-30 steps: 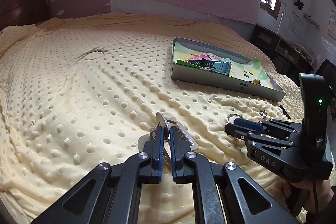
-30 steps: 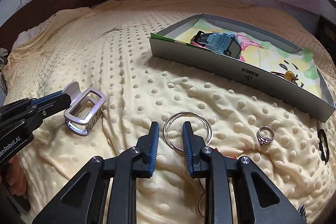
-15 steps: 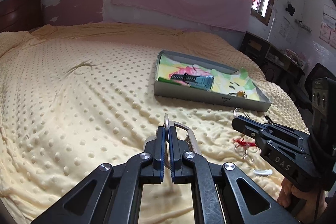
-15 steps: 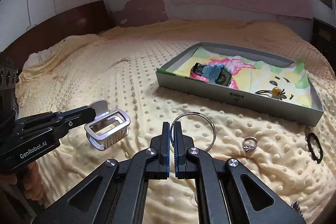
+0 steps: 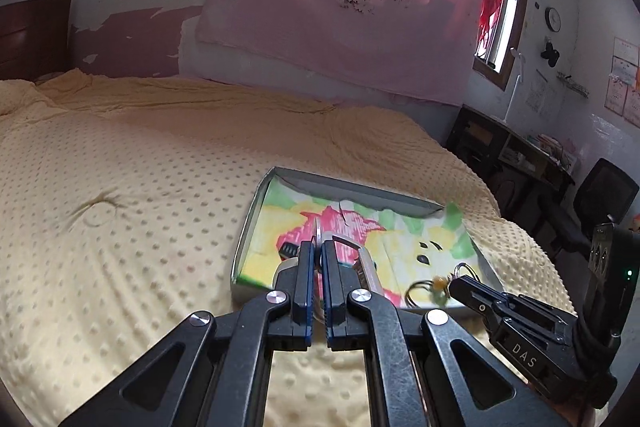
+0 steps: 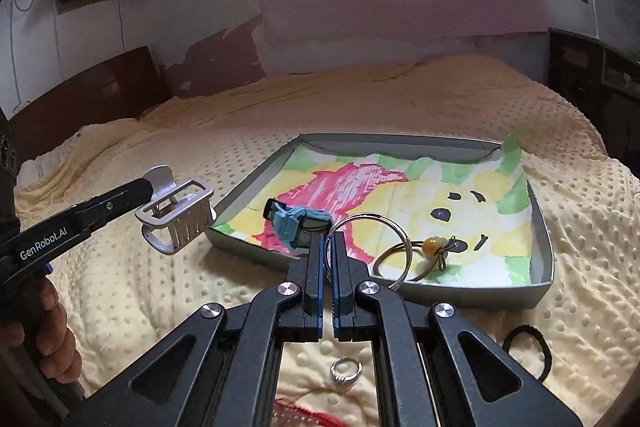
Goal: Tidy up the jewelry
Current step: 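Lower the buckle and ring into the tray and open both tools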
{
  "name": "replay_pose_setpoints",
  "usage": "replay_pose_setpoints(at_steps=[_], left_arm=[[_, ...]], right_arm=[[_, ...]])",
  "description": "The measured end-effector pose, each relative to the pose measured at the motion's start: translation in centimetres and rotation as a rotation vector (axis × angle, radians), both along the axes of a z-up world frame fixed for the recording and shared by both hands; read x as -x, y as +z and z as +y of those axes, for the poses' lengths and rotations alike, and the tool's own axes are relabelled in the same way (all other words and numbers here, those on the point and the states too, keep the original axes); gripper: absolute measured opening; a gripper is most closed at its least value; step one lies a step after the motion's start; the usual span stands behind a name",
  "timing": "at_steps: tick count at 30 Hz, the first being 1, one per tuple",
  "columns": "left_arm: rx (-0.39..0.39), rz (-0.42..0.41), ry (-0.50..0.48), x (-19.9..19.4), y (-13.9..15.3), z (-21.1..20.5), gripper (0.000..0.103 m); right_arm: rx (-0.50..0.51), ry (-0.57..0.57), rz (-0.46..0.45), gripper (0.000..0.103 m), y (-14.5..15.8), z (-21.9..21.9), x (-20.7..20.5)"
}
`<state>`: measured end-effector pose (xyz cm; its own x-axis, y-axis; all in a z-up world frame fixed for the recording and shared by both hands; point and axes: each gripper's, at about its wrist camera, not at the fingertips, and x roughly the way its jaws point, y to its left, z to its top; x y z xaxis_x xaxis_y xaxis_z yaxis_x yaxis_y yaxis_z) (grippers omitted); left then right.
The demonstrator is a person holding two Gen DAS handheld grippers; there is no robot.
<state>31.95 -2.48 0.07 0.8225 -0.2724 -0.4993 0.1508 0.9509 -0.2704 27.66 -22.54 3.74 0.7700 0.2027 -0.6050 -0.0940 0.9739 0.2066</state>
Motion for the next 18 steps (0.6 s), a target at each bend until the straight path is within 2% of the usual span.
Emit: replay_pose_setpoints(at_steps=[5,10,18], left_arm=[[-0.010,0.047,-0.018,-3.1,-2.2,-1.0,0.004],[-0.009,0.105,-0.010,-4.6,-4.4,-1.0,0.004],[0.009,0.117,-0.006,-4.4,-4.6,-0.9,0.004]], right_arm=[[0.020,-0.006,0.065,0.003,-2.1,0.6,-2.9],[0.034,-0.005,0.124,0.003,-4.1,1.1,-4.3],[0.004,-0.022,0.154,0.004,-5.3,0.5,-4.7]])
